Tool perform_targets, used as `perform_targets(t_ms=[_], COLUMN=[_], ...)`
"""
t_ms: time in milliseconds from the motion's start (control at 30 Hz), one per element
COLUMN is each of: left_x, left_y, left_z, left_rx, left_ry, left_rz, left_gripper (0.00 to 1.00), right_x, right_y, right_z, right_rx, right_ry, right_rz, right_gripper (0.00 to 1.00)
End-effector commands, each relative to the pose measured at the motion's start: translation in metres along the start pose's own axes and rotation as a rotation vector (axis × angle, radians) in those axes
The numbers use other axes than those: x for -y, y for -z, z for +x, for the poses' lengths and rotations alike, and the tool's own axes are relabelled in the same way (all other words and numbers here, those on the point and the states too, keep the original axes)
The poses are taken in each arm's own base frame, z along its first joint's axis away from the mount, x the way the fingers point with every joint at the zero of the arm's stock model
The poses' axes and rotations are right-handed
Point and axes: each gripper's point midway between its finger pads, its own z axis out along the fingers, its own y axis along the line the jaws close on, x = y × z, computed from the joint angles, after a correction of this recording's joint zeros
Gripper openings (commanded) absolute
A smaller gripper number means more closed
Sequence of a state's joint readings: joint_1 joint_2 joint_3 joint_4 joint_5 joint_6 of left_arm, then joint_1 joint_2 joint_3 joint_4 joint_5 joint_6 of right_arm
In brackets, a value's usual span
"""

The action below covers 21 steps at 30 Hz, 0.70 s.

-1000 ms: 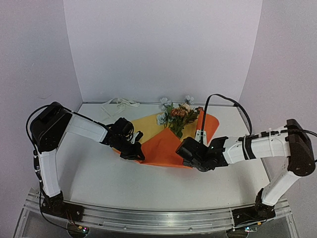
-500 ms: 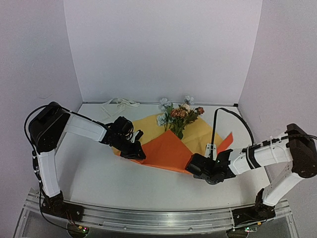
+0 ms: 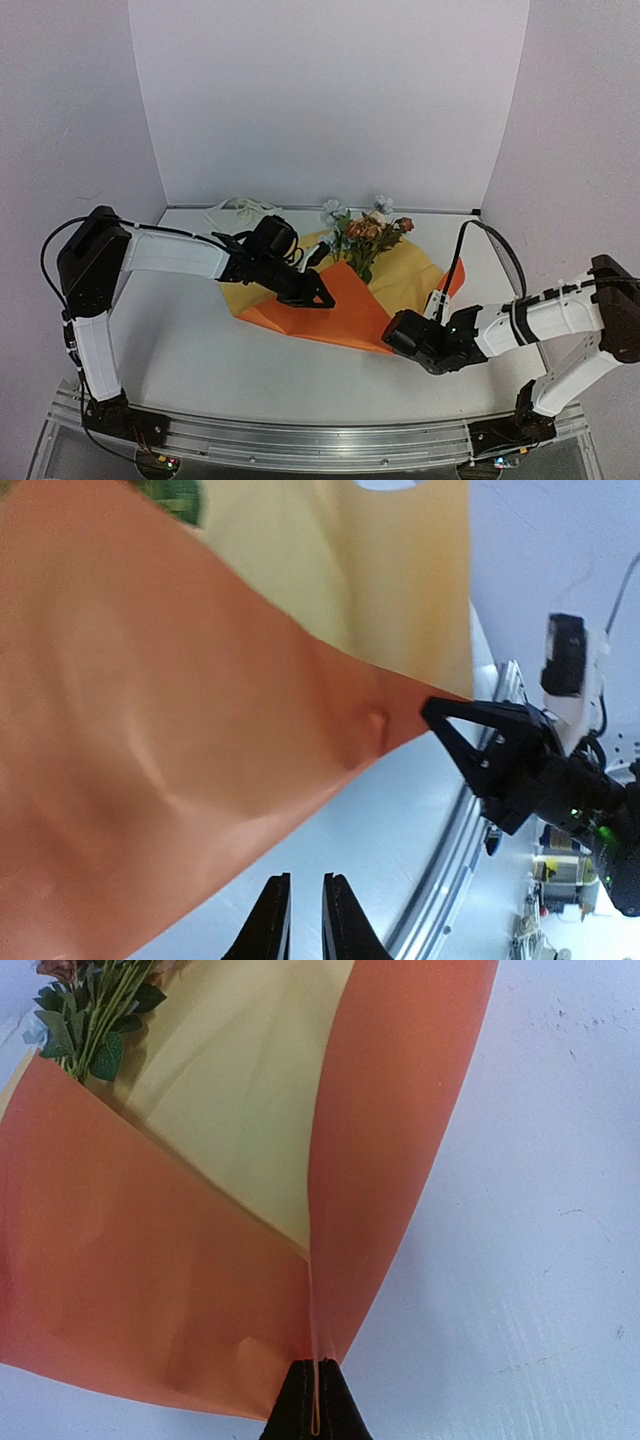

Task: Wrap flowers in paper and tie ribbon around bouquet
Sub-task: Fold the one-fourth-folded wrapping paper at the center of the board.

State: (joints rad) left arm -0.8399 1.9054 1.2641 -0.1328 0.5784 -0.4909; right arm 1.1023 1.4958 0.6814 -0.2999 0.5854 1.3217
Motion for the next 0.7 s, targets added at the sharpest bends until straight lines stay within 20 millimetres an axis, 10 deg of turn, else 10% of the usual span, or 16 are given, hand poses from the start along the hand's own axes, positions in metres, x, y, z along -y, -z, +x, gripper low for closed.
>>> perform_targets(t_ms=[0,333,667], left_x=[0.046,0.047,0.043], left_y=[-0.039,-0.102,-0.117], left_z=[0.007,0.028,0.018], left_rx=[-0.062,-0.157,-0.143], left_ry=[-0.104,-0.11,-0.103], left_rz=[0.141,0.202,0.165], left_gripper=[0.13,0.12,0.13], right_x=[-0.001,0.002,-0.009], right_y=[0.008,0.008,0.014], right_z=[-0.012,-0.012,-0.014], right_rx=[0.047,0.055,0.054], right_ry=[-0.071,-0.093,-0.027], right_rz=[-0.037,-0.072,-0.108], right_gripper=[0.0,0.0,0.0])
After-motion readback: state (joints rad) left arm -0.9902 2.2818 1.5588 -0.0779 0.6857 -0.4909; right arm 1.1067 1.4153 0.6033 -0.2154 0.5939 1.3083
